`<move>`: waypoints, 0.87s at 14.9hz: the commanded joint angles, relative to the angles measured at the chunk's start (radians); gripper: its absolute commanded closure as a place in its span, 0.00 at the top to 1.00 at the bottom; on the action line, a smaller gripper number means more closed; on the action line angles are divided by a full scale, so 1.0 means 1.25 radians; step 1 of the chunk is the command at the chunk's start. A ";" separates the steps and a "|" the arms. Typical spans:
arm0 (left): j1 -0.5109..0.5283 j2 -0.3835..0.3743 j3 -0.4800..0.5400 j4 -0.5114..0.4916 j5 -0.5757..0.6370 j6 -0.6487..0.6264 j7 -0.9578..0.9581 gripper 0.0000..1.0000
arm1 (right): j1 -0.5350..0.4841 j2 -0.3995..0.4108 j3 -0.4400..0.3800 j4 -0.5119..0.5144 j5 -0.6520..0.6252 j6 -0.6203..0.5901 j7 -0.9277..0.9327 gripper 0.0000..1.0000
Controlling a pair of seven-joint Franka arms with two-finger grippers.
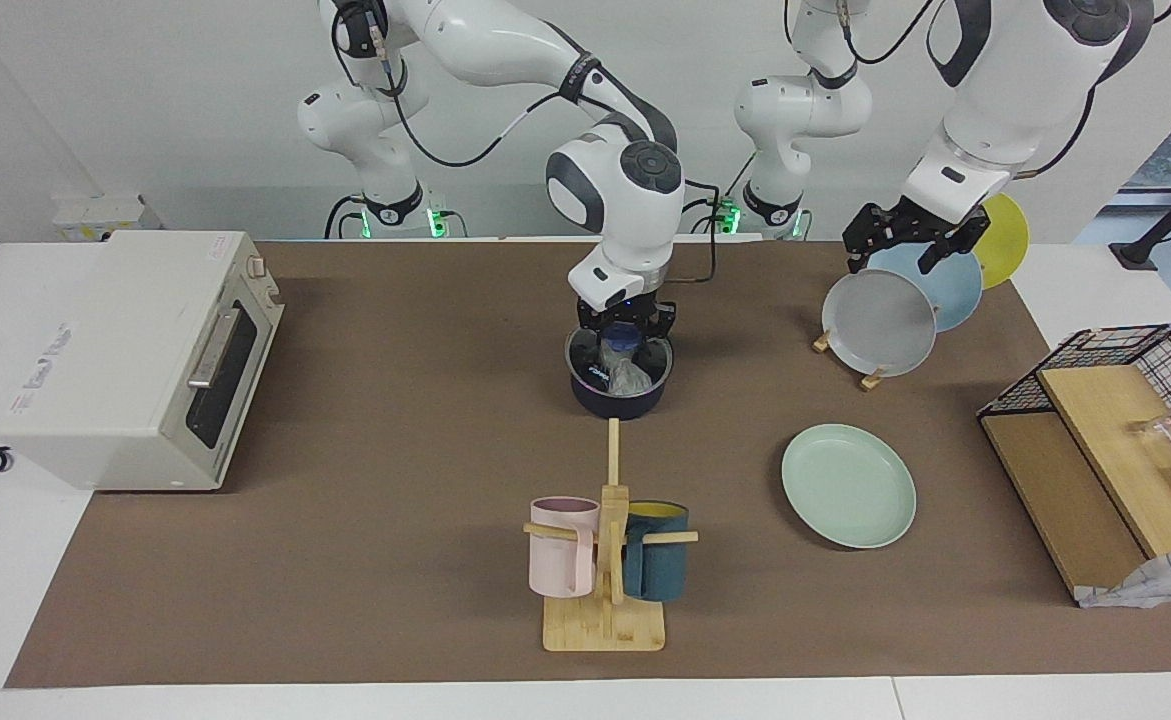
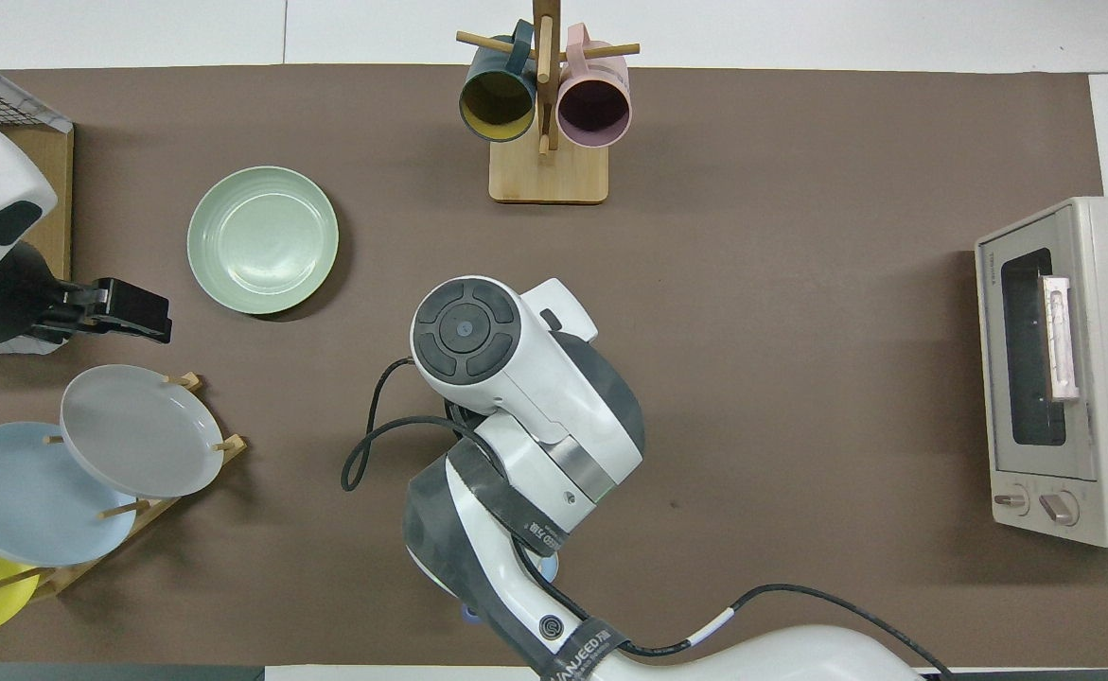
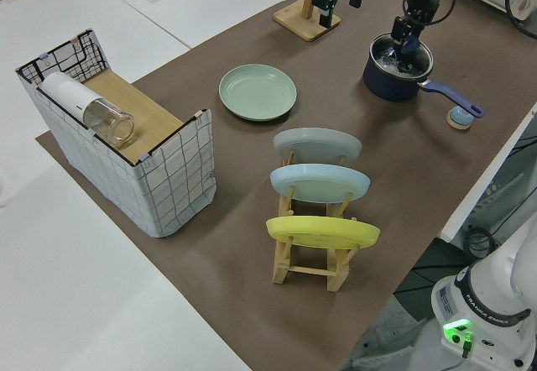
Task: Transfer vermicelli from plate to pot
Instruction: 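Lower the glass lid onto the black pot with the right gripper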
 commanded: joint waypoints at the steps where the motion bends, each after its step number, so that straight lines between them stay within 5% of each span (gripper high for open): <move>1: 0.009 0.006 -0.010 0.019 0.007 -0.007 0.001 1.00 | -0.018 -0.010 0.006 -0.031 0.027 0.028 -0.020 0.58; 13: 0.012 -0.004 -0.002 0.004 0.008 -0.006 0.004 1.00 | -0.033 -0.009 0.006 -0.030 0.098 0.022 -0.019 0.58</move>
